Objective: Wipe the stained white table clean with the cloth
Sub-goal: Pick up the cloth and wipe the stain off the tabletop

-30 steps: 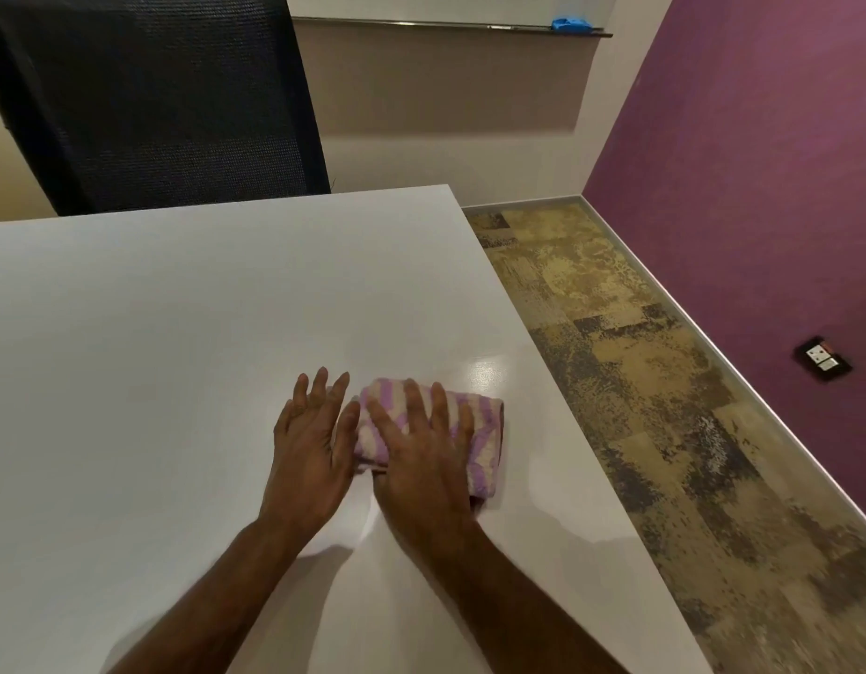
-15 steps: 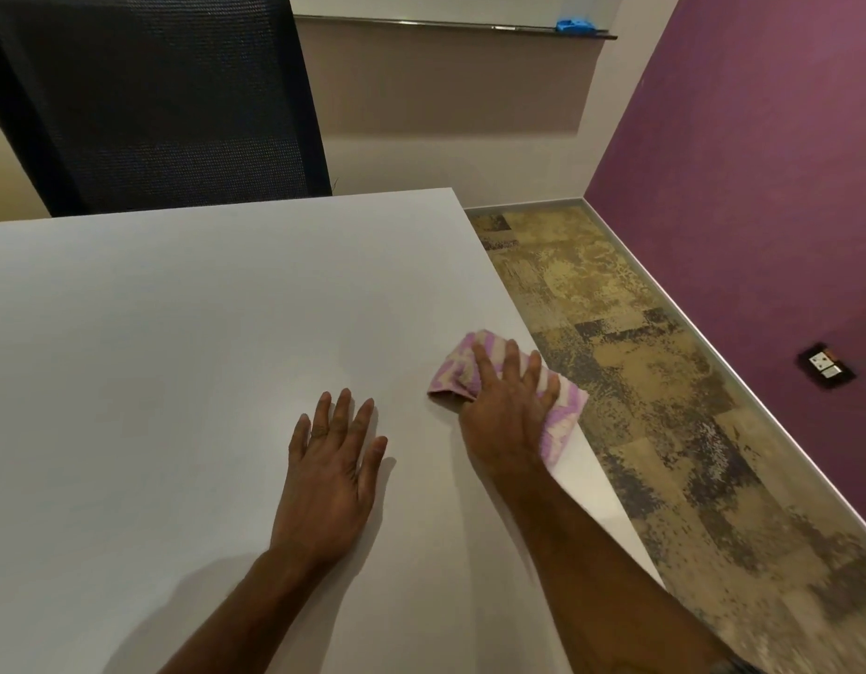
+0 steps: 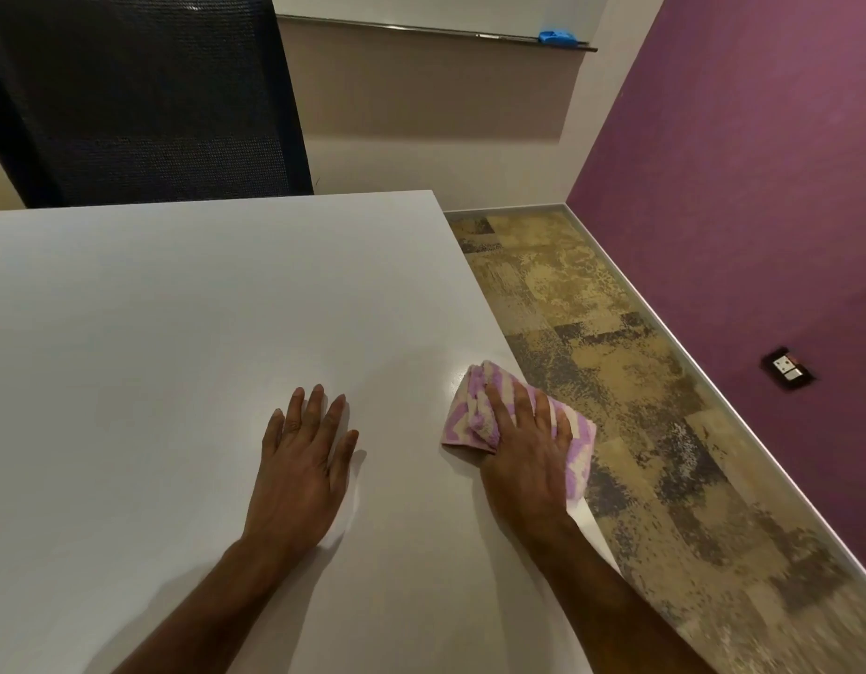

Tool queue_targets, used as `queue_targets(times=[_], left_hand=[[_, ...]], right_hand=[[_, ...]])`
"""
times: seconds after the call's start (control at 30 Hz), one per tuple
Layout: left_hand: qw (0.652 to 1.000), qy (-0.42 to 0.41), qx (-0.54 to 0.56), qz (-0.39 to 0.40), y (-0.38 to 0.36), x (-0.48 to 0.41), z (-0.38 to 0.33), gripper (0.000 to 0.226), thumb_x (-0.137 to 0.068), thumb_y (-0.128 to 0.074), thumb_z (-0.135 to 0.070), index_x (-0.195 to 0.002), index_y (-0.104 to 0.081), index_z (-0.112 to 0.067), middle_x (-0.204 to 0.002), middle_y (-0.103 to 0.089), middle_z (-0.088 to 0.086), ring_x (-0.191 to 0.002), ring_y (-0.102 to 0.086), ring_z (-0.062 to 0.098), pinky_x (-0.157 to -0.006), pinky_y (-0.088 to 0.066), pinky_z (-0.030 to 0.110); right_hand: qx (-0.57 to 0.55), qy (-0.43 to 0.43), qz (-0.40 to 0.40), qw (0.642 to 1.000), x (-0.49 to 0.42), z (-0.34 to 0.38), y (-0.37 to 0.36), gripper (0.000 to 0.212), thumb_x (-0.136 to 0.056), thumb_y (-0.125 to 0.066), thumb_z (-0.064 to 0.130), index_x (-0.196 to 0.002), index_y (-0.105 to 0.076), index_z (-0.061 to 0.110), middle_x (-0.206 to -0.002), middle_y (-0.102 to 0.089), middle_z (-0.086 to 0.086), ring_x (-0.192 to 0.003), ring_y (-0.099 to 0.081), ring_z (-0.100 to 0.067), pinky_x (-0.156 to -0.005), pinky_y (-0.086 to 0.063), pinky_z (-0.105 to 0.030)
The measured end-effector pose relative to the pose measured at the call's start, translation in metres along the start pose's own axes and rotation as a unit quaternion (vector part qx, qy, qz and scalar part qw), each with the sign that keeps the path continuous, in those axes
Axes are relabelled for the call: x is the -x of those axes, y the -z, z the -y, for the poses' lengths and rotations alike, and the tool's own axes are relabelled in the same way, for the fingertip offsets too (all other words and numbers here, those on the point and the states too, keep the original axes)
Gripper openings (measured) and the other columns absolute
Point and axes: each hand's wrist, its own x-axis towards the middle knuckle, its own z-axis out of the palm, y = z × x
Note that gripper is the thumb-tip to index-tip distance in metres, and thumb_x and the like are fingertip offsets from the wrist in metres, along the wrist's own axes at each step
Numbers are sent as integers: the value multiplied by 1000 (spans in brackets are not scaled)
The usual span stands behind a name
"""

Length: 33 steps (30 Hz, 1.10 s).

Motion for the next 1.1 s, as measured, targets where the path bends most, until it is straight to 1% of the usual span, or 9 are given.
queue_targets(times=[0.1,0.27,0.43,0.5,0.63,0.73,0.9,1.0,1.1], left_hand=[[1000,5,-5,-2,-2,10,-4,71,-101,-6,-55,-160,-25,-20,-170,-14,3,-157,4,16,-128,1,39],[1000,8,-18,3,-5,30,-15,71,-101,-5,-54,-160,-25,-20,-169,-14,5,-157,3,18,-128,-1,41],[999,22,-28,-8,2,45,-23,70,-101,-10,-51,-157,-35,-15,-167,-24,12,-158,-8,26,-128,-9,47],[999,24,-42,-5,4,53,-24,70,-101,-12,-49,-156,-36,-13,-166,-26,13,-157,-9,28,-127,-12,50],[998,53,-36,-10,7,72,-27,72,-100,-10,-50,-156,-36,-14,-166,-26,14,-157,-11,29,-127,-12,50],[997,61,-37,-11,6,88,-29,71,-100,-12,-49,-156,-36,-13,-165,-26,15,-157,-13,30,-127,-13,51],[997,69,-31,-12,5,108,-37,74,-100,-8,-51,-156,-37,-13,-166,-26,14,-157,-13,29,-127,-13,51],[996,76,-29,-21,6,115,-41,75,-99,-8,-51,-154,-40,-11,-164,-29,16,-156,-17,32,-126,-15,52],[996,85,-27,-25,6,124,-44,74,-100,-10,-51,-152,-43,-10,-163,-31,18,-156,-18,33,-125,-15,53]], right_hand=[[0,5,-4,1000,19,-10,-1,92,-82,-11,88,-162,-1,44,-172,-15,1,-159,-10,-27,-127,-2,-53],[-33,6,6,999,53,-20,0,99,-72,-4,87,-161,0,45,-173,-13,-1,-160,-5,-27,-128,4,-54],[-35,8,19,999,85,-35,-1,90,-89,-46,77,-160,0,45,-172,-16,-4,-160,-7,-30,-127,2,-56],[-34,10,12,999,99,-41,-1,89,-88,-51,75,-160,-8,45,-171,-22,-5,-158,-14,-32,-125,2,-54],[-38,5,30,999,129,-52,3,89,-86,-49,75,-159,-4,51,-171,-21,-2,-158,-12,-29,-124,0,-54],[-42,0,13,999,150,-57,9,80,-84,-33,71,-159,-20,46,-167,-32,-5,-156,-23,-31,-124,-9,-56],[-24,-3,18,1000,191,-73,5,82,-86,-65,54,-158,-30,39,-163,-40,-9,-151,-36,-35,-122,-23,-61],[-7,-4,-21,1000,212,-76,9,66,-90,-43,60,-147,-55,31,-147,-59,-12,-133,-58,-40,-109,-41,-60],[13,1,-41,999,229,-77,12,68,-81,-46,57,-143,-57,31,-141,-64,-13,-127,-63,-41,-105,-35,-56]])
